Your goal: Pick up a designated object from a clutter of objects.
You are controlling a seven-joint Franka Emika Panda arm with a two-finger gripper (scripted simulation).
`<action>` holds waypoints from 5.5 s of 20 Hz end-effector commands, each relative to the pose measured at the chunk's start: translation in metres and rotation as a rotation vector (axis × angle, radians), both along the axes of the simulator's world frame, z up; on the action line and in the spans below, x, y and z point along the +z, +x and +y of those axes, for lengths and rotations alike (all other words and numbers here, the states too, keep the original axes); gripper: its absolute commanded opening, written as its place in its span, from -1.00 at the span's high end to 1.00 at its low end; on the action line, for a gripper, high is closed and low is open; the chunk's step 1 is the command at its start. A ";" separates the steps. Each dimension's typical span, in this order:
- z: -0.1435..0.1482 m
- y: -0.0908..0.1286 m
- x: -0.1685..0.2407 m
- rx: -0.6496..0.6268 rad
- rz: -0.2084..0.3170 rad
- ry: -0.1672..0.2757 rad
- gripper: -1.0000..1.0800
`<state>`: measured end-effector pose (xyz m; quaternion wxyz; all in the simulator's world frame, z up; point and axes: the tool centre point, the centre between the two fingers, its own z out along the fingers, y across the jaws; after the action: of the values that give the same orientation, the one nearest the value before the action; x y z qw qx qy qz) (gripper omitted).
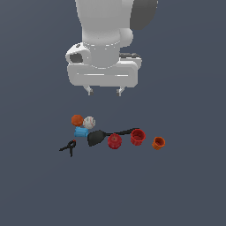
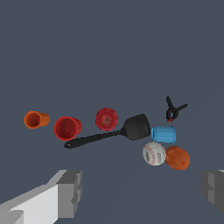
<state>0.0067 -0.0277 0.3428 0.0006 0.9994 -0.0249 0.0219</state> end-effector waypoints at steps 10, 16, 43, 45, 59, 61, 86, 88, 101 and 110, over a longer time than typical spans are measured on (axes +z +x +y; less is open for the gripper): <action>-0.002 -0.001 0.003 0.053 0.000 -0.028 -0.92; -0.004 -0.001 0.001 0.043 0.000 -0.026 -0.92; -0.105 -0.027 -0.141 -0.744 0.028 0.049 -0.92; -0.115 -0.033 -0.155 -0.824 0.030 0.051 -0.92; -0.174 -0.084 -0.229 -1.316 0.036 0.042 -0.92; -0.179 -0.090 -0.234 -1.357 0.036 0.040 -0.92; -0.188 -0.102 -0.290 -1.442 0.035 0.033 -0.92; -0.189 -0.102 -0.293 -1.443 0.035 0.033 -0.92; -0.193 -0.095 -0.283 -1.445 0.010 0.044 1.00; -0.176 -0.092 -0.269 -1.446 0.011 0.044 1.00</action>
<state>-0.0871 -0.2097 0.0703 -0.0047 0.7317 -0.6815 0.0108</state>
